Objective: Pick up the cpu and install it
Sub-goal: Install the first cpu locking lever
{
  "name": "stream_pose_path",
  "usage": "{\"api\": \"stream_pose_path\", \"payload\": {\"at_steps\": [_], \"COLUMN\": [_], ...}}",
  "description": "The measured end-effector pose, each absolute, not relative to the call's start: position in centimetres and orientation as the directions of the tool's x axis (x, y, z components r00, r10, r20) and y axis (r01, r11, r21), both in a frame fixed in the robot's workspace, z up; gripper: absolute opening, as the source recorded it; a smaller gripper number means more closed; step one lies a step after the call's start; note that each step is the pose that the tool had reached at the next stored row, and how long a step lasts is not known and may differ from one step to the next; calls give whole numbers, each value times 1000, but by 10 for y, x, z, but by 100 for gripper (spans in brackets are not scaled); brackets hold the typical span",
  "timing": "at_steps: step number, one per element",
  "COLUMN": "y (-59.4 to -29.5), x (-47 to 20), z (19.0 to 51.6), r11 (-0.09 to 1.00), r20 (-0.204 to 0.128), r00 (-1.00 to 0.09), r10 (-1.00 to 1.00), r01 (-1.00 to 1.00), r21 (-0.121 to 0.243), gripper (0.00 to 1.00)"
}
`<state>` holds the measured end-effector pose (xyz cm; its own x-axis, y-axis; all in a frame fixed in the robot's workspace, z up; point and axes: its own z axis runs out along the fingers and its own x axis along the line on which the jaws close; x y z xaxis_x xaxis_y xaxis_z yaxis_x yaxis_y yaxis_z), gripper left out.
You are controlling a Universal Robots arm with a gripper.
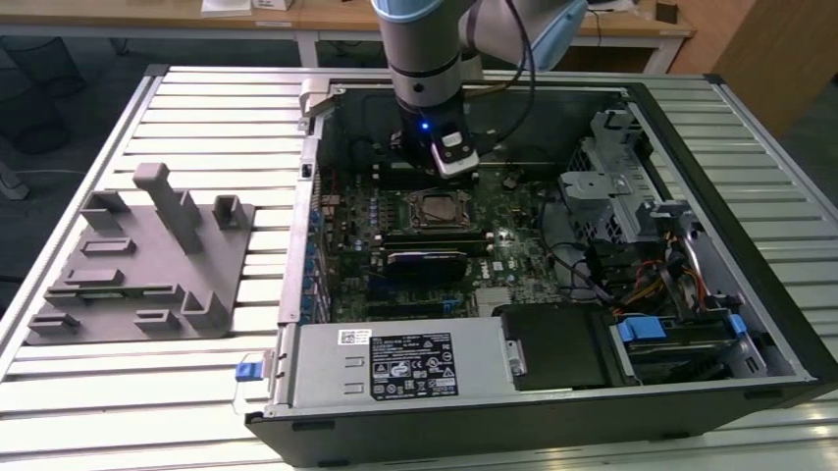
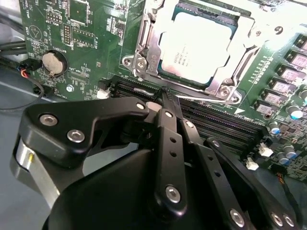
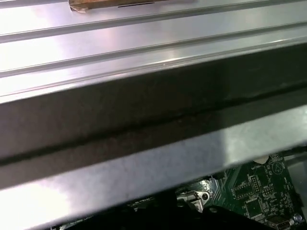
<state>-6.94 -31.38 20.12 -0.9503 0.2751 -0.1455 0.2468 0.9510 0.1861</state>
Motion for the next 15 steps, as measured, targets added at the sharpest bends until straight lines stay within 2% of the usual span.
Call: {"api": "stream_pose_path", "payload": {"at_steps": [15], "y": [-313], "x": [-72], "z": [200], "r11": [928], "r20": [-145], "r00": [-925], "r10": [350], "r01": [322], "r21": [186], "gripper": [11]}}
